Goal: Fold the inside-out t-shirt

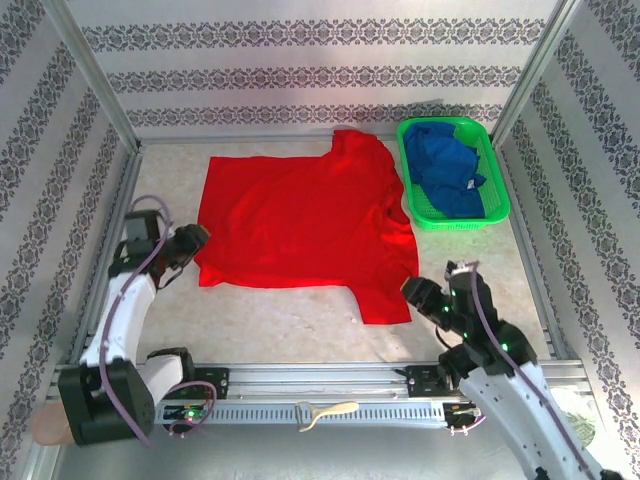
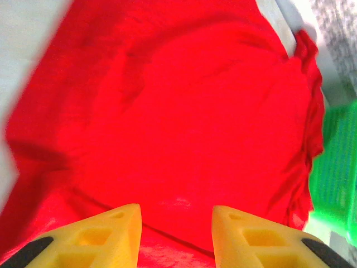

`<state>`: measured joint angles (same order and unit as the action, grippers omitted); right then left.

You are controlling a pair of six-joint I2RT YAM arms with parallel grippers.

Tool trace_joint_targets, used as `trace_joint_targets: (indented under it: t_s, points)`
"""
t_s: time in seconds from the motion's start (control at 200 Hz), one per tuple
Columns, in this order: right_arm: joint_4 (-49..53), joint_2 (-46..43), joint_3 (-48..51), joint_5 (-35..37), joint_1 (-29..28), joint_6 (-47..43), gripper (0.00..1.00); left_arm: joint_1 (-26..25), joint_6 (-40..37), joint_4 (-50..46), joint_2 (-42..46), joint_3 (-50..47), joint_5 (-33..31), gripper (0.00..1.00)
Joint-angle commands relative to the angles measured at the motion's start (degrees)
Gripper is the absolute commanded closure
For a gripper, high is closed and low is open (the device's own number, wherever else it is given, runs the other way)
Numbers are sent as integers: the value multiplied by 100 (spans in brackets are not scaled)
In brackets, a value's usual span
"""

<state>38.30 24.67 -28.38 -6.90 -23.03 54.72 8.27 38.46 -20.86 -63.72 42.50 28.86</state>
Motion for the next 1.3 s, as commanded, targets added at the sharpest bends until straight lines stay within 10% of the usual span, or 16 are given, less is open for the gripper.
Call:
trace_joint_targets:
  t_s: [0.0,0.385,0.629,0.854,1.104,1.299]
  points:
    - [-1480,1366,-390,278,-13,-659,51,-670,-123,400,-702,440,-227,61]
    - [-3281,4405,-992,344,-209,-905,51,-895,70,557,-1185,-634,-1830,58]
    - [-3675,4521,-153,681,-448,-456,51,-745,605,-587,1022,-1837,-3126,49]
    - [-3546,4456,-590,748,-317,-894,50,-695,753,-332,2524,-1807,-2784,45]
    - [-3103,6086,-2742,851,48,-1880,50,-837,491,1268,-26,-628,-983,42]
    - [-2786,7597,-4337,1456,362,-2000,49,-1116,1000,2183,-1789,-281,-826,40]
